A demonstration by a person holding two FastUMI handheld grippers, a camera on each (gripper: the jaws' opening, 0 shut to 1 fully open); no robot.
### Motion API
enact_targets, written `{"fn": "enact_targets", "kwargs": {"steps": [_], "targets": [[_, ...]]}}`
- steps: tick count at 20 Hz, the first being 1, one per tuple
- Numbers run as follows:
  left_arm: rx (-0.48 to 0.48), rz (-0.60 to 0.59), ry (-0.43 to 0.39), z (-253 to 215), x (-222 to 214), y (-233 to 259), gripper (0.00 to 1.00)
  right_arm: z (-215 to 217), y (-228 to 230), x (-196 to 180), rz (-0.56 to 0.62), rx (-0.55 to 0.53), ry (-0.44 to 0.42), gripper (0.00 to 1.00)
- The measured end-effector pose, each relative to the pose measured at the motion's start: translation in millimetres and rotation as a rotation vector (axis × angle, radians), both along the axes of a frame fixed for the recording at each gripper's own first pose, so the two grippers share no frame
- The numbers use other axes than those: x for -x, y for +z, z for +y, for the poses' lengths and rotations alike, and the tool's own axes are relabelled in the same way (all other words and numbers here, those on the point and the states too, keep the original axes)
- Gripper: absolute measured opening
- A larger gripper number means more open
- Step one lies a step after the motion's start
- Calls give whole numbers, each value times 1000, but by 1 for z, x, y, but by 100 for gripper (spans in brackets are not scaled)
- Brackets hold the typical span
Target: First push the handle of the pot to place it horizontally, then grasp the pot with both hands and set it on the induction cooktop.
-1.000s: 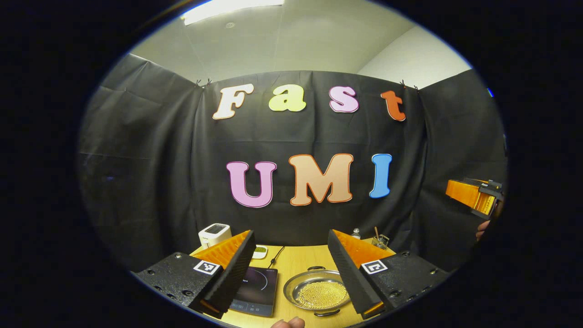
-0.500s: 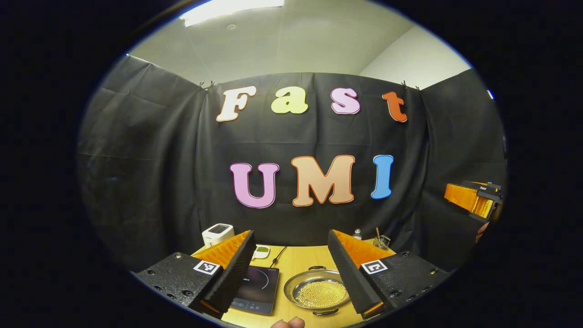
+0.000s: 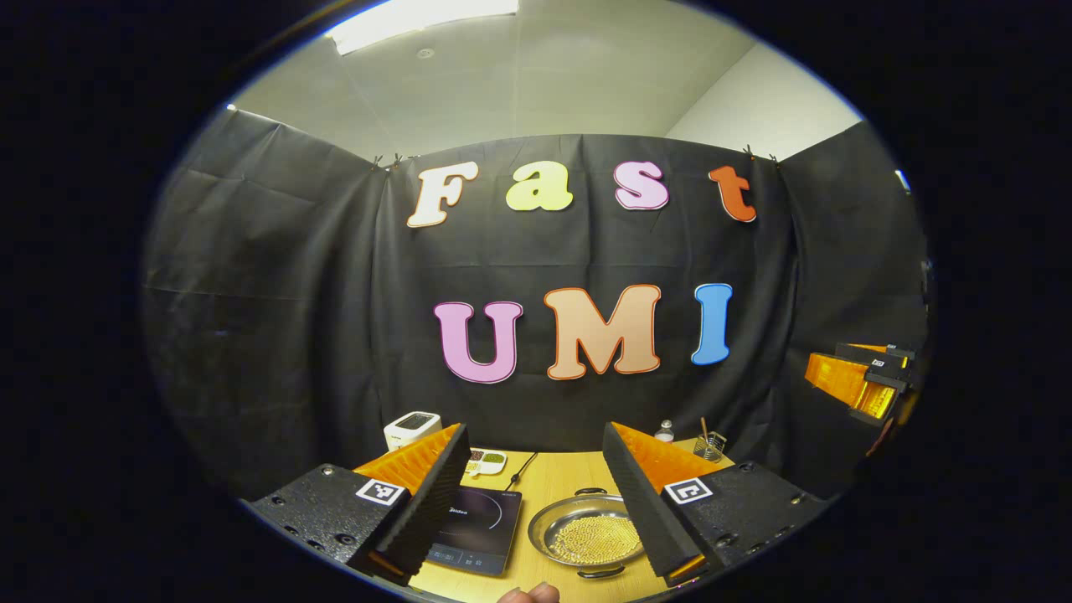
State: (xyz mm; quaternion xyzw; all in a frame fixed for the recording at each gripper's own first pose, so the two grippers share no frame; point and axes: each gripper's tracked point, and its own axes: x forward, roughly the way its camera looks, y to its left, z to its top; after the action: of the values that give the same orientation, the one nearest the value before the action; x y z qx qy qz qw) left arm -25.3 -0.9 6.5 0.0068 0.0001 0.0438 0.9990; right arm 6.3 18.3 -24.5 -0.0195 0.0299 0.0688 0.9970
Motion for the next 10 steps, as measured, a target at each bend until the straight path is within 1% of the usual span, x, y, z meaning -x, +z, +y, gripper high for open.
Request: {"fn": "enact_targets", "kwargs": {"steps": [1, 2, 3, 4, 5, 6, 7, 9, 10], "targets": [[2, 3, 7, 4, 1, -2, 95, 5, -6, -2, 17, -6, 3, 70], [5, 3, 10, 8, 2, -3, 95, 7, -10, -5, 28, -10, -1, 57], [8, 0, 9, 11, 3, -4, 95, 10, -11, -8, 26, -11, -12, 48], [8, 0, 10, 17, 3, -3, 95, 12, -13, -10, 22, -11, -23, 33], [8, 6, 12, 25, 5, -6, 97, 17, -17, -13, 31, -9, -32, 26], [13, 10, 14, 33, 6, -7, 96, 28, -28, -13, 54, -12, -27, 23], [22, 7, 8, 40, 7, -7, 95, 36, -35, -16, 72, -13, -39, 14], [29, 3, -7, 52, 8, -8, 96, 54, -51, -15, 116, -24, -25, 8], [32, -1, -15, 59, 8, -9, 95, 60, -60, -24, 132, -22, -29, 3]]}}
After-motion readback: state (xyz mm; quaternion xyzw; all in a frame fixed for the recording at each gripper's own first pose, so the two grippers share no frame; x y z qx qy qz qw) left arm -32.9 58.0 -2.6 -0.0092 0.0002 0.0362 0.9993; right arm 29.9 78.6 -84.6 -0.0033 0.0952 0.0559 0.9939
